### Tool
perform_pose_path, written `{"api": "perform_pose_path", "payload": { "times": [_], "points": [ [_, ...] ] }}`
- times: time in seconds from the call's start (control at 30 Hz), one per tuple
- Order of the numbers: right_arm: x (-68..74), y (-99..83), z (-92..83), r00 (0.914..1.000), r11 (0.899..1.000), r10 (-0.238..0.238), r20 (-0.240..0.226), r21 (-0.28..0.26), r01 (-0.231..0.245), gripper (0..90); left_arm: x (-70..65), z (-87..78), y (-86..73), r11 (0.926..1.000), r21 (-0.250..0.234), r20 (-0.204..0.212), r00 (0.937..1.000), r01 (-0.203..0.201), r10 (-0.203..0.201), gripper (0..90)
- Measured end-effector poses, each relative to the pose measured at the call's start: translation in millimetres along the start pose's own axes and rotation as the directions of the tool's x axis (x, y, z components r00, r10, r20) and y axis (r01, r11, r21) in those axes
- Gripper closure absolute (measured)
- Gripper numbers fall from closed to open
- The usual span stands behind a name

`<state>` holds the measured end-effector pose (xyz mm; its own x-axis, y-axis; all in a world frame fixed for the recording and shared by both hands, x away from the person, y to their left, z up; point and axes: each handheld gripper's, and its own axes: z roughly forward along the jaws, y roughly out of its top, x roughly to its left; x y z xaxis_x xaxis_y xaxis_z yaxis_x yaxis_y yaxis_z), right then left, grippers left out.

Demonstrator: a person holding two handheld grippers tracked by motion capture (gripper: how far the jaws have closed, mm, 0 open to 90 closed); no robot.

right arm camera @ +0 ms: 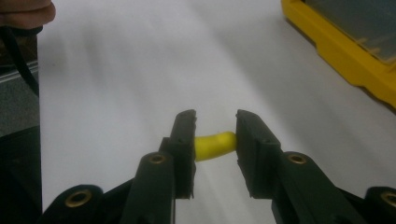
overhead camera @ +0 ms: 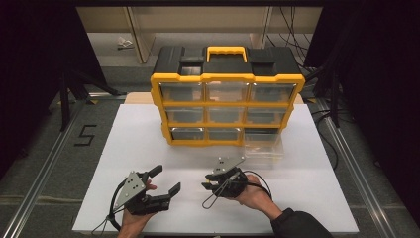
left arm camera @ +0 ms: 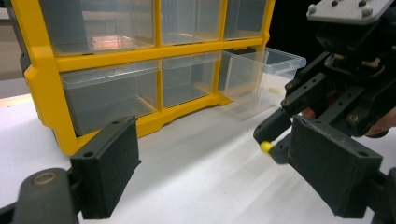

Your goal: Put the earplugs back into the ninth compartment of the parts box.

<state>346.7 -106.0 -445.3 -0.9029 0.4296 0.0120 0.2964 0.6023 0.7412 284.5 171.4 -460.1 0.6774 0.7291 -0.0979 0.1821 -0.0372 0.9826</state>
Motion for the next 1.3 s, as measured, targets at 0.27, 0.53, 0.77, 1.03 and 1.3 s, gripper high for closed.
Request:
{"api": "perform_pose_path", "payload": {
  "times": [0.27,0.53,0.77,1.03,1.3],
  "points": [
    [-6.2,3.2,-10.9,0.9998,0.999,0.012,0.018,-0.034,-0.011,69.1,0.2,0.0,0.0,1.0,-0.001,0.0,1.0,0.001,-0.001,16.0],
    [-14.4,6.4,-24.6,0.9988,0.997,0.027,0.042,-0.075,-0.024,69.1,0.2,0.0,-0.1,1.0,-0.001,0.001,1.0,0.002,-0.002,16.0],
    [-21.1,9.2,-37.4,0.9974,0.993,0.04,0.061,-0.116,-0.033,69.1,0.1,0.1,-0.1,1.0,-0.001,0.001,1.0,0.002,-0.002,16.0],
    [-27.7,11.2,-50.3,0.9949,0.988,0.058,0.083,-0.15,-0.045,69.2,0.1,0.1,-0.1,1.0,0.0,0.0,1.0,0.001,-0.001,16.0],
    [-32.7,11.7,-58.6,0.9926,0.984,0.073,0.097,-0.172,-0.056,69.3,0.2,-0.1,0.0,1.0,-0.001,0.0,1.0,-0.001,0.001,16.0]
  ]
}}
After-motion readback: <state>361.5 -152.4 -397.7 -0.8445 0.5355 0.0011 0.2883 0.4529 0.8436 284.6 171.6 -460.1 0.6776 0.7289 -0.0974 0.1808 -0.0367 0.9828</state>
